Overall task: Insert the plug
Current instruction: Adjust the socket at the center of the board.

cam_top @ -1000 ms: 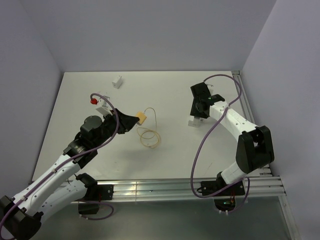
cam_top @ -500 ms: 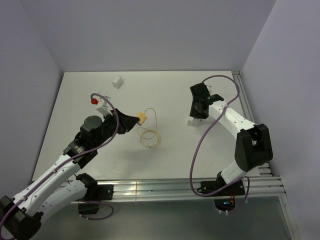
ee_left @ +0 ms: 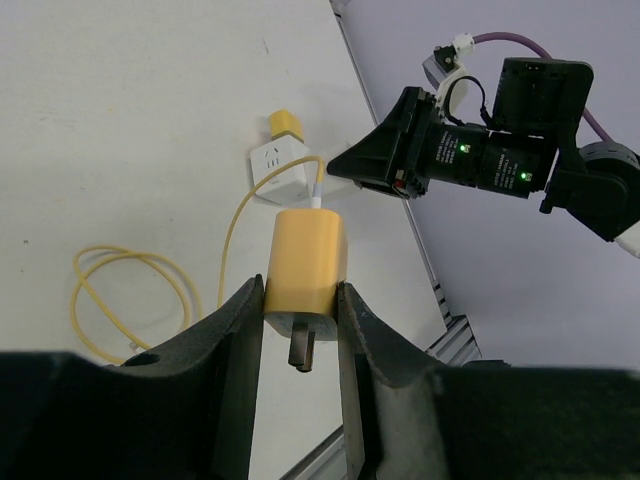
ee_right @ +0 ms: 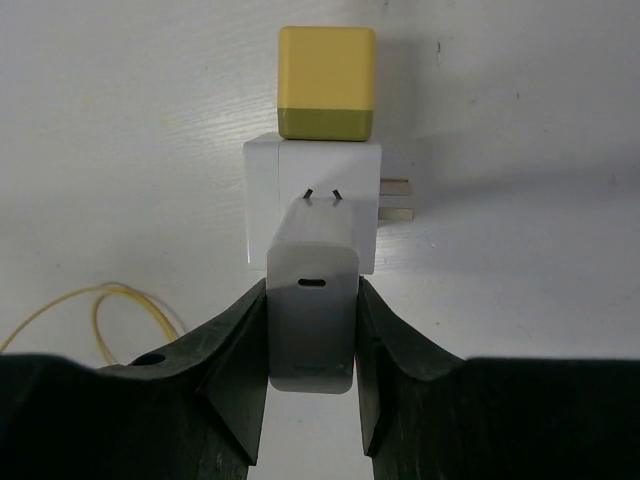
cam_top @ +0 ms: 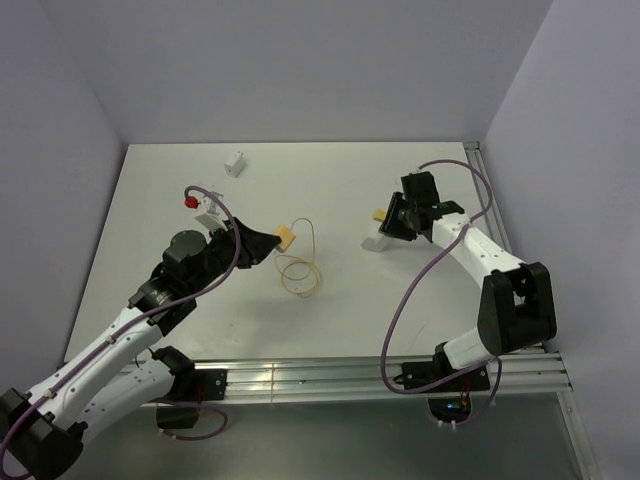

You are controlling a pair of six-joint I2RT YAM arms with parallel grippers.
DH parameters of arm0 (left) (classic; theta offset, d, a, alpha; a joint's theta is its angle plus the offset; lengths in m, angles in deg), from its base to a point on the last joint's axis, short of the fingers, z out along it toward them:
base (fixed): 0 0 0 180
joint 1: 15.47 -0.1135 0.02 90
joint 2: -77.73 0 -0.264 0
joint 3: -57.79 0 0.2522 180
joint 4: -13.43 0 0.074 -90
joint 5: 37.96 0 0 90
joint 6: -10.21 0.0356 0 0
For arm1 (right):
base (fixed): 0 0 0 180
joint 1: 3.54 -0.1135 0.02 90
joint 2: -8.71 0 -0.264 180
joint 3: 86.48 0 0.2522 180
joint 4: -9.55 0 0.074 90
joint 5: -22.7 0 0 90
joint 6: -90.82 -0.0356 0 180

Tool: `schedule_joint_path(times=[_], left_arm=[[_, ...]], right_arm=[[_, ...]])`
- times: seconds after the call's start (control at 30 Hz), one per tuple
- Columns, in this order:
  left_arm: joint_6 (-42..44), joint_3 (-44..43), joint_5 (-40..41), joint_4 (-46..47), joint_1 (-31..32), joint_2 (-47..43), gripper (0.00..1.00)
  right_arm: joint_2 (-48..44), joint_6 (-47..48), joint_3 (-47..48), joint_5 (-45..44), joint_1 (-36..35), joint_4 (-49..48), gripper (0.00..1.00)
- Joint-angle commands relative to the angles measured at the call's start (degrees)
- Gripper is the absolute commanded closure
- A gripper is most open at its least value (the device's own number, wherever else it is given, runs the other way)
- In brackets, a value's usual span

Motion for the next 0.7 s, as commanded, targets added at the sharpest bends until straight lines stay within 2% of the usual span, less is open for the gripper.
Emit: schedule_joint_path(times=[0.0,0.17,0.43,0.67], left_arm=[[0.3,-1.4,-1.3,3.2,0.0,0.1,1.0],[0.5,-1.4,-1.3,3.2,0.0,0.1,1.0],[0.4,-1.4,-1.7,3.5,-0.1,0.2,1.0],[0.6,-1.4,-2.0,3.3,0.0,0.0,1.0]], right_arm=[[-3.0,-2.2,-3.9,8.4,2.4,-7.4,0.85],[-5.3,-3.1,-10.0,15.9,7.0,-13.5,0.84],[-4.2,-4.3,-17.7,23.0,13.2,-20.9,0.82],[-2.2,-5.8,-23.2,27.9,17.0,-27.5,0.75]])
